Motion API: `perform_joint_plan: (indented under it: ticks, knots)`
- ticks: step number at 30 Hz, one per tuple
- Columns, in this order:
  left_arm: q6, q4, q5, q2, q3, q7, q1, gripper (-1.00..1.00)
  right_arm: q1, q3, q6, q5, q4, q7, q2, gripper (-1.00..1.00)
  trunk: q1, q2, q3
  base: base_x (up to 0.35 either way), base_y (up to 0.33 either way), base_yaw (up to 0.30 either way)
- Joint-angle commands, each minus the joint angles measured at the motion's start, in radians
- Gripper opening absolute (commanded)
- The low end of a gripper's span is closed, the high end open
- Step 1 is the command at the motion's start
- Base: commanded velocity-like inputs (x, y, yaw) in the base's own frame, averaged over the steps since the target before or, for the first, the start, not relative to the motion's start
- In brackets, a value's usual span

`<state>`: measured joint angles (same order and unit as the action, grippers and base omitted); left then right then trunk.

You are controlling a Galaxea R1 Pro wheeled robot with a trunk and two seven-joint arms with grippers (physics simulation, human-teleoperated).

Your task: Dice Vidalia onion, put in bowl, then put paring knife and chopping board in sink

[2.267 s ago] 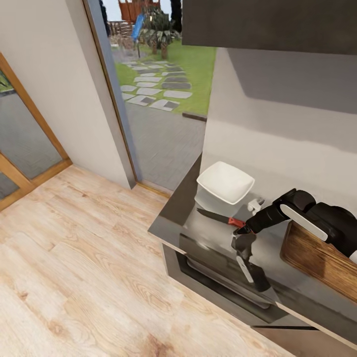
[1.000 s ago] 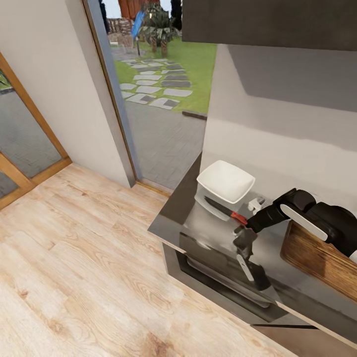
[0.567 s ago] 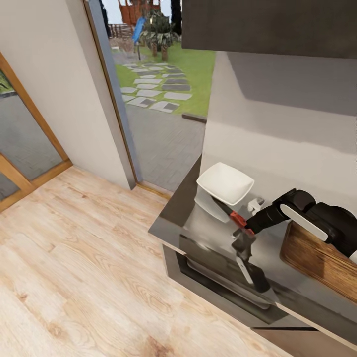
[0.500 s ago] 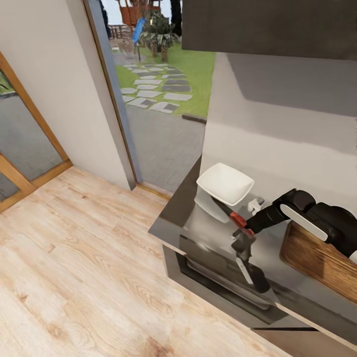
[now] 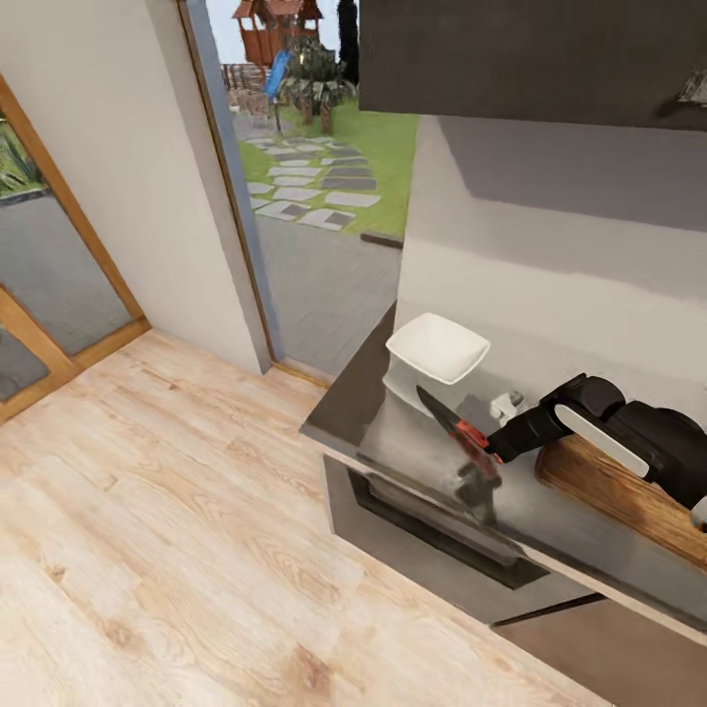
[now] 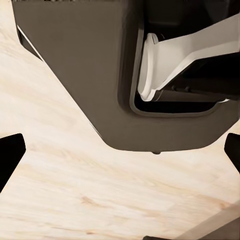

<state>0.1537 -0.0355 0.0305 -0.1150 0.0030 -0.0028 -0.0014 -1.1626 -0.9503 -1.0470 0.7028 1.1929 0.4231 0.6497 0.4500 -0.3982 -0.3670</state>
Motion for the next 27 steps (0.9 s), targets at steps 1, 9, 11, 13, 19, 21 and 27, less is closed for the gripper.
perform_joint_plan:
  ticks: [1, 9, 11, 13, 19, 21, 27]
  knots:
    - [0.003, 0.0, 0.003, 0.0, 0.0, 0.0, 0.0, 1.0, -0.002, -0.002, 0.0, -0.009, 0.0, 0.011, 0.001, -1.0, 0.0, -0.002, 0.0, -0.325, 0.0, 0.0]
    - [0.002, 0.0, 0.003, -0.001, 0.0, 0.0, 0.0, 1.0, -0.002, -0.002, 0.0, -0.009, 0.001, 0.012, 0.001, -1.0, 0.0, -0.002, 0.013, -0.327, 0.038, 0.0]
    - [0.003, 0.0, 0.003, -0.001, 0.0, 0.0, 0.0, 1.0, -0.002, -0.002, 0.0, -0.009, 0.001, 0.012, 0.001, -1.0, 0.0, -0.002, 0.016, -0.328, 0.087, 0.0]
    - [0.003, 0.0, 0.003, -0.001, 0.0, 0.0, 0.0, 1.0, -0.002, -0.002, 0.0, -0.009, 0.001, 0.012, 0.001, -1.0, 0.0, -0.002, 0.019, -0.328, 0.095, 0.0]
    - [0.003, 0.0, 0.003, 0.0, 0.0, 0.0, 0.0, 1.0, -0.002, -0.002, 0.0, -0.009, 0.004, 0.012, 0.001, -1.0, 0.0, -0.002, 0.027, -0.212, 0.097, 0.0]
    - [0.003, 0.0, 0.003, 0.0, 0.0, 0.0, 0.0, 1.0, -0.002, 0.012, 0.0, -0.009, 0.006, 0.012, 0.001, -1.0, 0.0, -0.002, 0.03, -0.033, 0.018, 0.0]
    - [0.003, 0.0, 0.003, 0.0, 0.0, 0.0, 0.0, 1.0, -0.002, 0.123, 0.0, -0.01, 0.041, 0.012, 0.001, -1.0, 0.0, -0.002, 0.039, -0.005, 0.003, 0.0]
